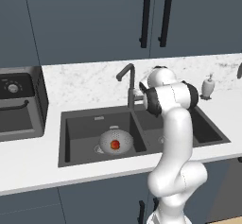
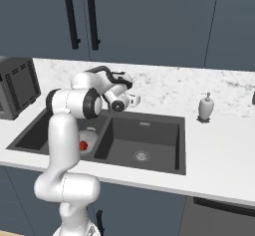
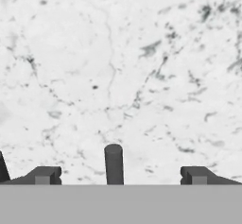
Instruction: Put the colander in the sink, put the apple in the colander, and turn on the sink faucet and pour water over the colander.
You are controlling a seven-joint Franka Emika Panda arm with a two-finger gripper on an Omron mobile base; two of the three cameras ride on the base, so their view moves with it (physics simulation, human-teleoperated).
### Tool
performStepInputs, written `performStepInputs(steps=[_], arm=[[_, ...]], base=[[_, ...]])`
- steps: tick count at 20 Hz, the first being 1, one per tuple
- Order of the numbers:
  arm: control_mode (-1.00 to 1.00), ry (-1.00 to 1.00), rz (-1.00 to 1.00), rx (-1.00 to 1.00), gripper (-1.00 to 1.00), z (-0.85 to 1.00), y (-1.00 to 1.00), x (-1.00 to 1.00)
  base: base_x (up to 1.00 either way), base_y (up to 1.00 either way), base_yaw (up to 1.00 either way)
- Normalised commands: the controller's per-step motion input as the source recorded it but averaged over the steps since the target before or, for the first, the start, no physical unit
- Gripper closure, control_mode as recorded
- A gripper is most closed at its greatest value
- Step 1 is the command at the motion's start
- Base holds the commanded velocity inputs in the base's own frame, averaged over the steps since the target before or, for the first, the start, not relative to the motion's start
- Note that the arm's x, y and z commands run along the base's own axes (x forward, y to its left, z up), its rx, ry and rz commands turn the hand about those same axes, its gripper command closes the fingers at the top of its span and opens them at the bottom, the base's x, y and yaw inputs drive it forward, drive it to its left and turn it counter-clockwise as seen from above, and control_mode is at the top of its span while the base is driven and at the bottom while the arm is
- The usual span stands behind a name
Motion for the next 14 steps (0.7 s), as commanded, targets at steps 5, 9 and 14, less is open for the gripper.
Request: performStepInputs(steps=[5, 9, 14], arm=[[-1.00, 0.00, 0.00, 0.01, -1.00, 0.00, -0.61, 0.00], [-1.00, 0.00, 0.00, 0.02, -1.00, 0.00, -0.64, 0.00], [-1.00, 0.00, 0.00, 0.03, -1.00, 0.00, -0.66, 0.01]], base=[[0.00, 0.00, 0.00], [0.00, 0.00, 0.00], [0.00, 0.00, 0.00]])
